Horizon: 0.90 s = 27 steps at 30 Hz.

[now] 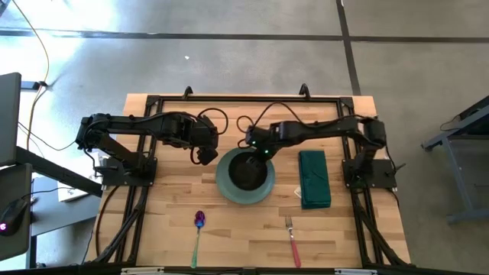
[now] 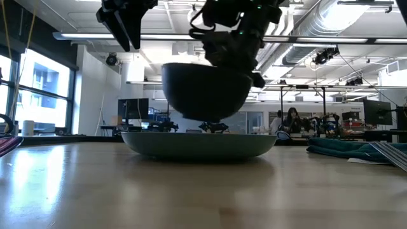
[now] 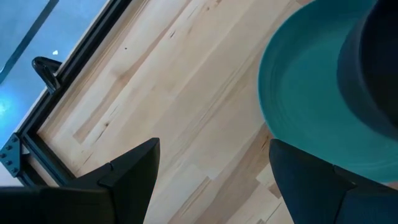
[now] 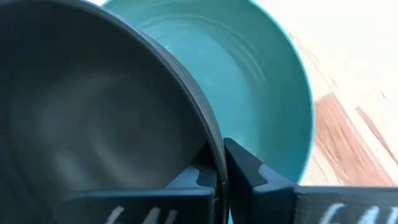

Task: Set table place
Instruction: Put the black bowl on top of the green plate on the table

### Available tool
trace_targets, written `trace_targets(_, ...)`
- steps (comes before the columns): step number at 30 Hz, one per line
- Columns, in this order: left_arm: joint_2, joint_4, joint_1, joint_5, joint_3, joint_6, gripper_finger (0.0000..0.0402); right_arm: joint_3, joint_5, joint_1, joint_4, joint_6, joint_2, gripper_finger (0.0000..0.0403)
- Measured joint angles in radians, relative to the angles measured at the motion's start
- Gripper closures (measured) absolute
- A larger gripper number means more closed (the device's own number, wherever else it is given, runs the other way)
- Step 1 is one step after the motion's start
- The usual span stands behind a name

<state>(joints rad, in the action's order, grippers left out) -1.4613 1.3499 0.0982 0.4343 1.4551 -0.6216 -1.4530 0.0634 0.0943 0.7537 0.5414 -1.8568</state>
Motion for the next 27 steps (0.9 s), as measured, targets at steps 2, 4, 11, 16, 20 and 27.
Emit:
trace_targets(2,0.0,-0.001,0.0,0.0,0.0,0.0,0.0115,-0.042,-0.003,0.0,0.019,-0.021,-0.033,0.0403)
trace_targets(4,0.0,-0.001,0.0,0.0,0.0,0.0,0.0115,-0.084,-0.006,0.0,0.035,-0.043,-0.071,0.0403)
trace_targets(11,0.0,0.0,0.0,0.0,0.0,0.0,0.0115,-0.168,-0.004,0.0,0.172,-0.122,-0.179,0.0403)
trace_targets(16,0.0,-0.003,0.0,0.0,0.0,0.0,0.0115,-0.168,0.016,0.0,0.141,-0.123,-0.191,0.0403)
trace_targets(20,0.0,-0.003,0.0,0.0,0.0,0.0,0.0115,-0.168,0.017,0.001,0.095,-0.123,-0.191,0.0403)
trace_targets(27,0.0,-0.004,0.0,0.0,0.0,-0.001,0.0115,-0.168,0.022,-0.006,0.094,-0.123,-0.191,0.0403)
